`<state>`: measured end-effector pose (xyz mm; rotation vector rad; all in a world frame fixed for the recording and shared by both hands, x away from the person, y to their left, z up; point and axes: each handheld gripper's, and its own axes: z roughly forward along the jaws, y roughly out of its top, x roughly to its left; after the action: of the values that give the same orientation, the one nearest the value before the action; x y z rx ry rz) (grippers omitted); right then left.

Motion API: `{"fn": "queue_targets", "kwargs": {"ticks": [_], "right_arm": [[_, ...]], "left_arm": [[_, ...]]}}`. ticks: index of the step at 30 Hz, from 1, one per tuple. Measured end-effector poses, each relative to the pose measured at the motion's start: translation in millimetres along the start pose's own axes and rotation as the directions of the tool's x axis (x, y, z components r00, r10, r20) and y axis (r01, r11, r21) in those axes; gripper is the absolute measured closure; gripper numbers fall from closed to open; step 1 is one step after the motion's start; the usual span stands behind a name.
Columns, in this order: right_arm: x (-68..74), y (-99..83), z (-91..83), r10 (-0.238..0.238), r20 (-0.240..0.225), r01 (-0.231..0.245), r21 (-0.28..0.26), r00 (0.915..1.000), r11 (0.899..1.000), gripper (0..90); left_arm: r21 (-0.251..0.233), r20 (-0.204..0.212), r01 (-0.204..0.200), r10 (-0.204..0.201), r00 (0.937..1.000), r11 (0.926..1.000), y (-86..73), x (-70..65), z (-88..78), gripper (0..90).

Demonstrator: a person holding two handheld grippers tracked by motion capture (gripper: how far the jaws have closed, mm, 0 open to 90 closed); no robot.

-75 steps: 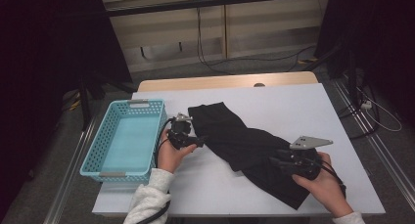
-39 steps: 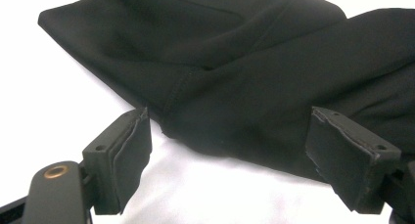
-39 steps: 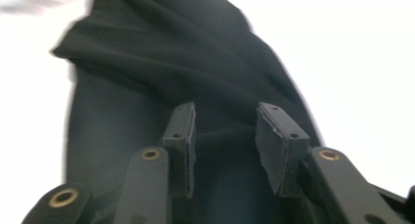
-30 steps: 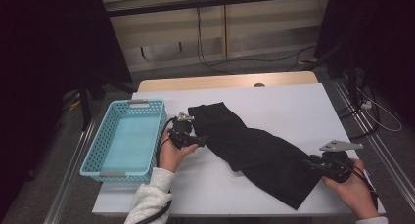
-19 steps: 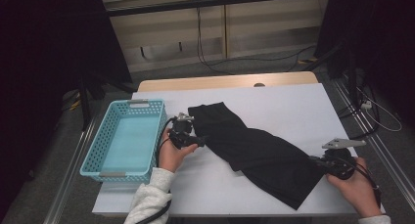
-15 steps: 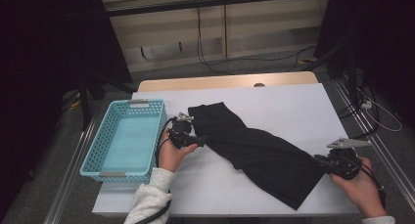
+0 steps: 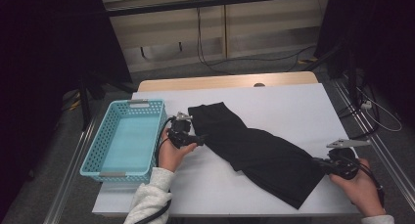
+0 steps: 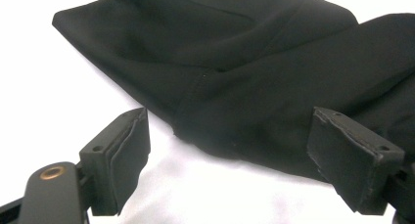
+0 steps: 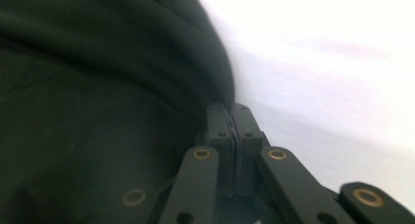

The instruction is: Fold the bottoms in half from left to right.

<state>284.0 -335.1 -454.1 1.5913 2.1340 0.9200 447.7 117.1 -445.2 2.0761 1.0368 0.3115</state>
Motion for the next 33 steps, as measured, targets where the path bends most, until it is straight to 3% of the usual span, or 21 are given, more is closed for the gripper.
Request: {"fn": "queue_targets", "kwargs": {"ticks": [3,6,7,9,12,15,19,21,26,30,33], "right_arm": [[-12.2,1.1,-8.7,0.006,0.059,-0.006,-0.014,0.9982,1.000,88.9],[-20.4,2.6,-13.2,0.027,0.082,-0.024,-0.041,0.9963,0.999,88.1],[-20.1,3.3,-11.9,0.020,0.063,-0.018,-0.033,0.9978,0.999,86.4],[-15.7,4.3,-8.4,0.004,0.070,-0.001,-0.049,0.9975,0.999,78.4],[-6.2,8.8,-3.3,-0.023,0.051,0.026,-0.052,0.9984,0.998,63.5],[1.4,14.3,-2.1,-0.046,0.036,0.048,-0.067,0.9983,0.997,55.4],[10.5,18.2,-0.4,-0.065,0.002,0.065,-0.080,0.9979,0.995,50.7],[15.1,18.9,1.8,-0.080,-0.005,0.080,-0.082,0.9968,0.993,48.8],[26.1,20.5,6.6,-0.119,-0.042,0.115,-0.083,0.9920,0.990,47.0],[32.7,20.7,7.3,-0.148,-0.052,0.142,-0.097,0.9877,0.985,45.0],[36.7,20.9,7.7,-0.166,-0.061,0.160,-0.093,0.9842,0.983,44.3]], "left_arm": [[-0.003,-0.011,0.011,-0.011,0.9999,0.9999,0.8,3.4,-0.1,15.9],[-0.013,-0.034,0.029,-0.029,0.9990,0.9995,2.7,7.7,0.8,15.7],[-0.013,-0.038,0.032,-0.033,0.9988,0.9994,3.5,9.1,1.4,15.7],[0.007,-0.069,0.014,-0.013,0.9975,0.9999,5.8,13.0,3.3,15.8],[-0.016,-0.080,0.048,-0.049,0.9956,0.9987,9.0,19.3,8.6,15.8],[-0.018,-0.099,0.069,-0.071,0.9926,0.9974,13.8,24.5,16.6,19.3],[-0.016,-0.132,0.097,-0.099,0.9864,0.9951,18.2,32.9,25.5,28.8],[-0.017,-0.126,0.113,-0.114,0.9855,0.9935,19.3,35.2,30.3,31.8],[0.002,-0.154,0.122,-0.120,0.9807,0.9925,21.1,37.1,40.2,43.4],[-0.002,-0.165,0.132,-0.130,0.9777,0.9913,23.3,34.4,43.6,50.5],[0.021,-0.156,0.142,-0.137,0.9782,0.9896,27.0,29.5,44.5,60.2]]}}
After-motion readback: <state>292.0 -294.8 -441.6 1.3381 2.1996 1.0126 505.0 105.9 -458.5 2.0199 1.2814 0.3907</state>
